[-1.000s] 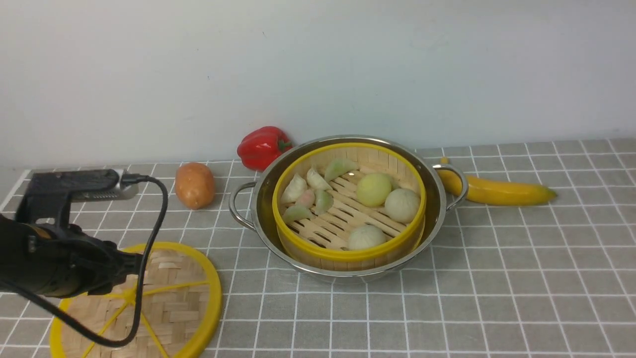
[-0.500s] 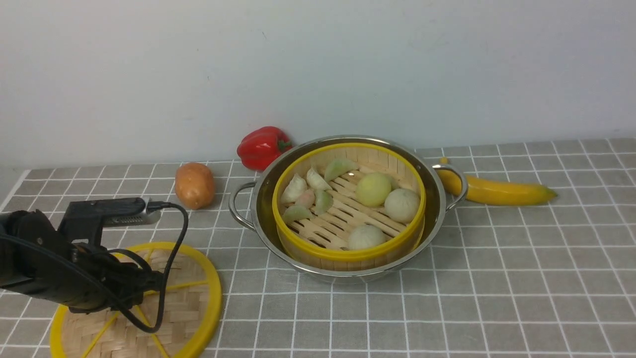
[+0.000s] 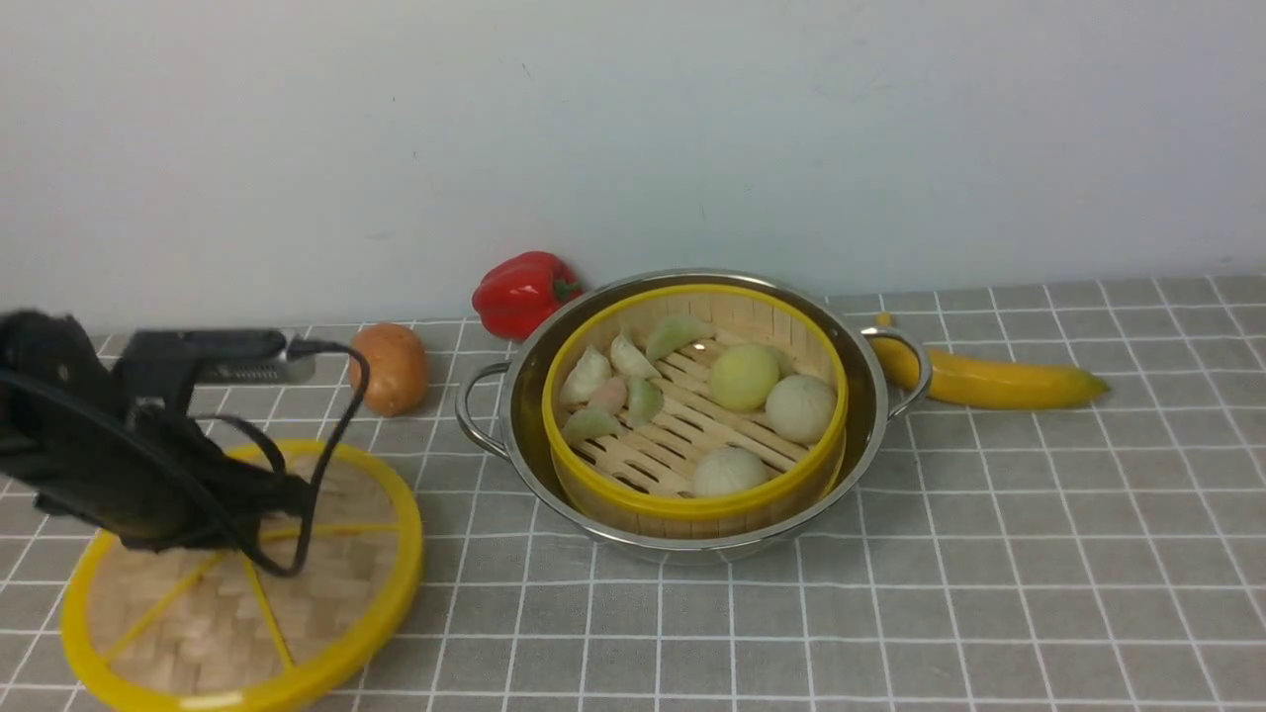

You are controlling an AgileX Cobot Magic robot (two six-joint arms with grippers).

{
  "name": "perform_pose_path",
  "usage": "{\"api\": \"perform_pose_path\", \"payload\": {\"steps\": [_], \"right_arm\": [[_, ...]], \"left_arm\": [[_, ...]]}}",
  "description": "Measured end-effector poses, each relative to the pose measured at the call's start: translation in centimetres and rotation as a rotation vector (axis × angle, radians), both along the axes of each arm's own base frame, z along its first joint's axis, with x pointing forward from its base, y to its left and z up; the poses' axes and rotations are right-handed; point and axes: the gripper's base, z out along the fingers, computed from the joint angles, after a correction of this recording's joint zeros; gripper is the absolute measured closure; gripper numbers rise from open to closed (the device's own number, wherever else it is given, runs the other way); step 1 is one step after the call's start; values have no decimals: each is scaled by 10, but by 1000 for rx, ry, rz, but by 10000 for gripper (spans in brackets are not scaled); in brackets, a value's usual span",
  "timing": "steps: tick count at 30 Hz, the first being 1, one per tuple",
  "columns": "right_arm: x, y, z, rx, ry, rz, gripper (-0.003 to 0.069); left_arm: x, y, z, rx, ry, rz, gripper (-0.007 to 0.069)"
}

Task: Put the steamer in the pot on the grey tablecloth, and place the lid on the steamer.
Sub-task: 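Place the yellow bamboo steamer lid onto the steamer in the pot with the left gripper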

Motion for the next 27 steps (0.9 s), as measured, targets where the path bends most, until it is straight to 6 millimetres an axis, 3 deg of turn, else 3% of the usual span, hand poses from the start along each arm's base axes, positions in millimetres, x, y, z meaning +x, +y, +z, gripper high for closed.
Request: {"api": "perform_pose_path", "payload": {"steps": [2, 3, 6, 9, 10, 11, 14, 16, 19, 22, 27], "right_arm": [[-4, -3, -4, -1, 0, -9, 251], [-8, -5, -7, 5, 0, -15, 251], [-17, -9, -16, 19, 3, -22, 251], [-22, -11, -21, 58, 15, -24, 251], [-22, -11, -21, 59, 18, -24, 251], [-24, -11, -22, 79, 22, -27, 251], [-25, -11, -22, 103, 33, -19, 251], [-26, -9, -23, 119, 42, 2, 251], [-27, -5, -23, 145, 56, 42, 251], [-29, -2, -22, 164, 66, 74, 251], [-31, 1, -22, 188, 78, 110, 251]], "left_arm": [[6, 2, 19, 25, -16, -3, 507], [13, 4, 43, 51, -41, -6, 507], [25, 0, 85, 64, -104, -16, 507], [37, -28, 122, 28, -198, -111, 507], [39, -30, 125, 26, -208, -122, 507], [44, -50, 131, -2, -232, -177, 507], [56, -93, 130, -46, -216, -288, 507], [68, -132, 113, -62, -168, -372, 507], [78, -175, 96, -62, -144, -460, 507], [86, -211, 85, -59, -143, -530, 507], [96, -246, 64, -53, -124, -591, 507]]}}
